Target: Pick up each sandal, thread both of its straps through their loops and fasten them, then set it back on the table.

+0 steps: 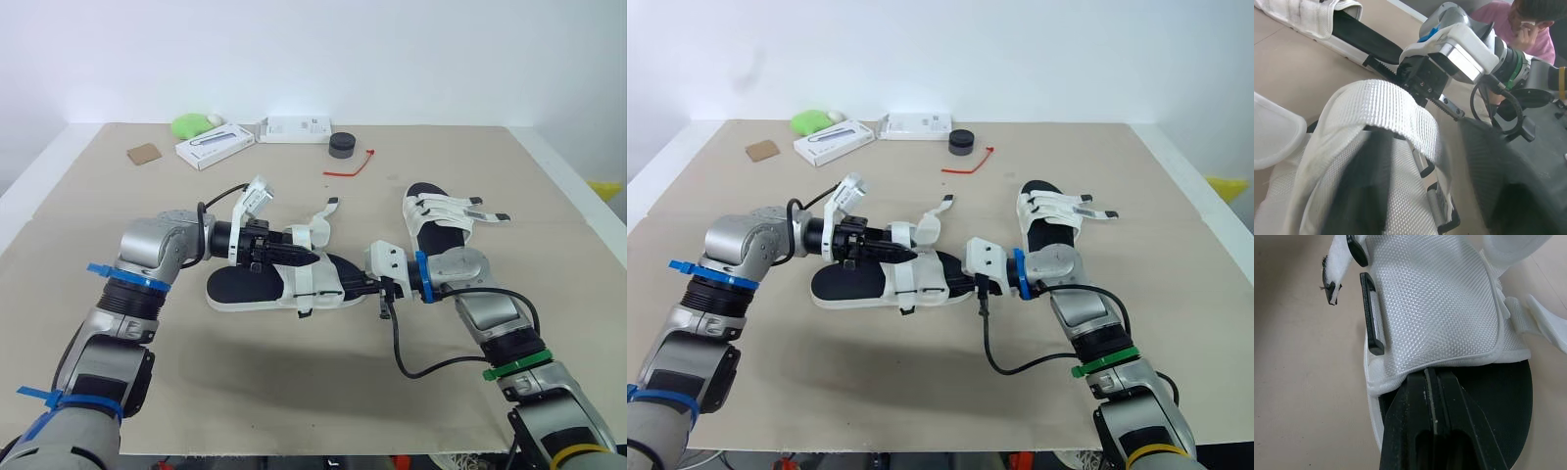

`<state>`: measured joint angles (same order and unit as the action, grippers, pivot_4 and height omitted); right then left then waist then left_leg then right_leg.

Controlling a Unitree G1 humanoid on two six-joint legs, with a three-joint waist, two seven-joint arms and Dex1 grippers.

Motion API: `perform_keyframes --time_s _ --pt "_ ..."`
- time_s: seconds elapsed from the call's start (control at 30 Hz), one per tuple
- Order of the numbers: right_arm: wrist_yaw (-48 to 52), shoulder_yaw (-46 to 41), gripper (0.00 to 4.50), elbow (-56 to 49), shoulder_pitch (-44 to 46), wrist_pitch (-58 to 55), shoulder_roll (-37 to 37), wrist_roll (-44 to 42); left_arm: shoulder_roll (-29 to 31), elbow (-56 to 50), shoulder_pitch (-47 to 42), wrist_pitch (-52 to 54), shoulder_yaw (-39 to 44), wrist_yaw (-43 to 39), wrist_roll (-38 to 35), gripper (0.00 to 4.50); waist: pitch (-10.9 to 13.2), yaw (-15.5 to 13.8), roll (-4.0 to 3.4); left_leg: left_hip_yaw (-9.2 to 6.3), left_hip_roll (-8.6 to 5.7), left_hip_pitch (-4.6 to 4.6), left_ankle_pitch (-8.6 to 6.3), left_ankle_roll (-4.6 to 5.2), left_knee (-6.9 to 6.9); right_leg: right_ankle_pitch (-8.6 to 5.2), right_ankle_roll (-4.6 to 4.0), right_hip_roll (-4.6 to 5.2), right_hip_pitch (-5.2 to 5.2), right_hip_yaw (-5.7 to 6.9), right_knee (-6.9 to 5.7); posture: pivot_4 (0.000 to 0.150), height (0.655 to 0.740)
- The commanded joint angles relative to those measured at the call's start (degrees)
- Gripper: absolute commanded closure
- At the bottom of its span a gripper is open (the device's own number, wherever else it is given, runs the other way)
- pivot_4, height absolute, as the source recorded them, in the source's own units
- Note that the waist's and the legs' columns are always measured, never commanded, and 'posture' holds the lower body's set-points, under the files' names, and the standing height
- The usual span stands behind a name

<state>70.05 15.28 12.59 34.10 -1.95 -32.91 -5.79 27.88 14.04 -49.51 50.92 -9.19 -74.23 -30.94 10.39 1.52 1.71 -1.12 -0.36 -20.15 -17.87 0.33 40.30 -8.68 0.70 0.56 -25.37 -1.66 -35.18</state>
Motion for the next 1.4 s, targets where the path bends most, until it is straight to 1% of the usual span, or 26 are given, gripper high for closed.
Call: perform_keyframes --time_s 0.03,0.07,0.2,0.47,0.63,0.8,0.83,0.87,0.93,0.97,1.03,1.07,1.13,1.17,1.2,1.3,1.33,1.4 --pt "0.1 0.2 4.50 -0.3 -0.3 -0.1 -0.4 0.7 0.5 -1.1 -0.3 -0.9 0.3 -0.5 -0.1 4.28 0.0 0.0 0.00 0.01 0.00 0.00 0.00 0.00 0.00 0.00 0.00 0.00 0.00 -0.01 0.00 0.150 0.7400" --pt "0.1 0.2 4.50 -0.3 -0.4 -0.1 -0.5 0.7 0.6 -1.3 0.0 -1.3 -0.1 -0.5 0.4 4.46 0.0 0.0 0.00 0.02 0.00 0.00 0.00 0.00 0.00 0.00 0.00 0.00 0.00 -0.01 0.00 0.150 0.7400" --pt "0.1 0.3 4.50 -0.4 -0.6 -0.2 -0.5 0.8 1.0 -3.1 1.4 -1.1 -0.9 -0.9 0.4 4.46 0.0 0.0 0.00 0.03 0.00 0.01 0.00 0.00 0.00 0.00 0.01 0.00 0.00 -0.02 0.00 0.150 0.7400" --pt "0.1 0.4 4.50 -0.5 -0.6 0.0 -0.4 0.8 2.0 -10.2 6.2 0.4 -3.0 -0.7 -0.3 4.46 0.0 0.0 0.00 0.02 0.01 0.01 0.00 0.00 0.00 0.00 0.00 0.00 0.00 -0.03 0.00 0.150 0.7400" --pt "0.2 0.5 4.50 -0.4 -0.4 0.1 -0.2 0.8 2.2 -13.2 8.0 1.6 -2.7 0.2 -1.0 4.46 0.0 0.0 0.00 0.02 0.01 0.01 0.00 0.00 0.00 0.00 0.01 0.00 0.00 -0.03 0.00 0.150 0.7400" --pt "0.3 0.6 4.50 -0.2 -0.3 0.2 -0.2 0.8 4.2 -16.1 9.3 3.1 -2.6 0.2 -2.2 4.46 0.0 0.0 0.00 0.03 0.03 0.02 0.00 0.00 0.00 0.00 0.00 -0.02 0.00 -0.04 0.00 0.150 0.7400" --pt "0.3 0.6 4.50 -0.2 -0.3 0.2 -0.2 0.9 4.5 -16.4 9.4 3.3 -2.6 0.2 -2.4 4.22 0.0 0.0 0.00 0.02 0.03 0.02 0.00 0.00 0.00 -0.01 0.00 -0.02 0.00 -0.03 0.00 0.150 0.7400" --pt "0.3 0.6 4.50 -0.1 -0.2 0.2 -0.2 0.9 4.7 -16.6 9.4 3.0 -2.6 0.4 -2.1 4.22 0.0 0.0 0.00 0.03 0.03 0.02 0.00 0.00 0.00 -0.01 0.00 -0.02 0.00 -0.03 0.00 0.150 0.7400" --pt "0.3 0.7 4.50 0.0 -0.1 0.2 -0.1 0.9 5.4 -17.1 9.5 2.9 -2.5 0.4 -2.2 3.29 0.0 0.0 0.00 0.02 0.04 0.02 0.00 0.00 0.00 -0.01 0.00 -0.03 0.00 -0.03 0.00 0.150 0.7400" --pt "0.3 0.7 4.50 0.1 0.0 0.2 -0.1 0.9 5.9 -17.3 9.6 1.8 -2.6 0.2 -1.9 2.74 0.0 0.0 0.00 0.01 0.03 0.02 0.00 0.00 0.00 -0.01 0.00 -0.02 0.00 -0.02 0.00 0.150 0.7400" --pt "0.4 0.7 4.50 0.3 0.1 0.3 -0.1 0.9 8.4 -17.3 10.0 -4.5 -3.0 -0.7 1.5 2.45 0.0 0.1 0.00 0.02 0.03 0.02 0.00 0.00 0.00 -0.01 0.00 -0.02 0.00 -0.02 0.00 0.150 0.7400" --pt "0.4 0.7 4.50 0.4 0.2 0.3 -0.1 1.0 9.7 -17.4 10.3 -7.7 -3.1 -1.3 3.2 2.18 0.0 0.2 0.00 0.03 0.03 0.02 0.00 0.00 0.00 -0.01 0.00 -0.02 0.00 -0.03 0.00 0.150 0.7400" --pt "0.4 0.7 4.50 0.6 0.3 0.4 0.0 1.0 11.3 -17.3 10.9 -12.0 -3.2 -2.4 4.8 1.47 0.0 0.2 0.00 0.04 0.06 0.03 0.00 0.00 -0.02 -0.02 -0.03 -0.05 -0.02 -0.05 0.01 0.150 0.7400" --pt "0.4 0.7 4.50 0.6 0.3 0.4 -0.1 1.0 11.8 -17.1 11.2 -14.2 -3.3 -2.8 5.4 1.47 0.0 0.2 0.00 0.01 0.06 0.02 0.00 0.00 -0.02 -0.04 -0.06 -0.05 -0.02 0.00 0.00 0.150 0.7400" --pt "0.5 0.7 4.50 0.6 0.3 0.4 -0.1 0.9 12.7 -17.1 12.2 -20.0 -3.4 -3.3 7.7 1.47 0.0 0.1 0.00 0.00 0.06 0.03 0.00 0.00 -0.02 -0.04 -0.06 -0.04 -0.01 0.02 0.00 0.150 0.7400" --pt "0.7 0.7 4.50 0.7 0.3 0.5 -0.2 0.9 13.6 -17.3 14.4 -32.7 -2.6 -4.1 11.7 1.47 0.0 0.1 0.00 0.07 0.06 0.04 0.00 0.00 -0.02 -0.02 -0.04 -0.01 -0.01 -0.05 0.01 0.150 0.7400" --pt "0.8 0.7 4.50 0.8 0.3 0.5 -0.2 0.9 13.6 -17.1 15.3 -38.2 -2.4 -4.3 13.2 1.47 0.0 0.1 0.00 0.07 0.06 0.03 0.00 0.00 -0.02 -0.02 -0.04 -0.01 -0.02 -0.06 0.02 0.150 0.7400" --pt "1.0 0.7 4.50 1.0 0.4 0.7 -0.3 1.0 13.4 -16.1 17.0 -55.1 -2.3 -3.2 18.7 1.47 0.0 0.1 0.00 0.07 0.08 0.03 0.00 0.00 -0.02 -0.02 -0.04 -0.01 -0.02 -0.06 0.03 0.150 0.7400"
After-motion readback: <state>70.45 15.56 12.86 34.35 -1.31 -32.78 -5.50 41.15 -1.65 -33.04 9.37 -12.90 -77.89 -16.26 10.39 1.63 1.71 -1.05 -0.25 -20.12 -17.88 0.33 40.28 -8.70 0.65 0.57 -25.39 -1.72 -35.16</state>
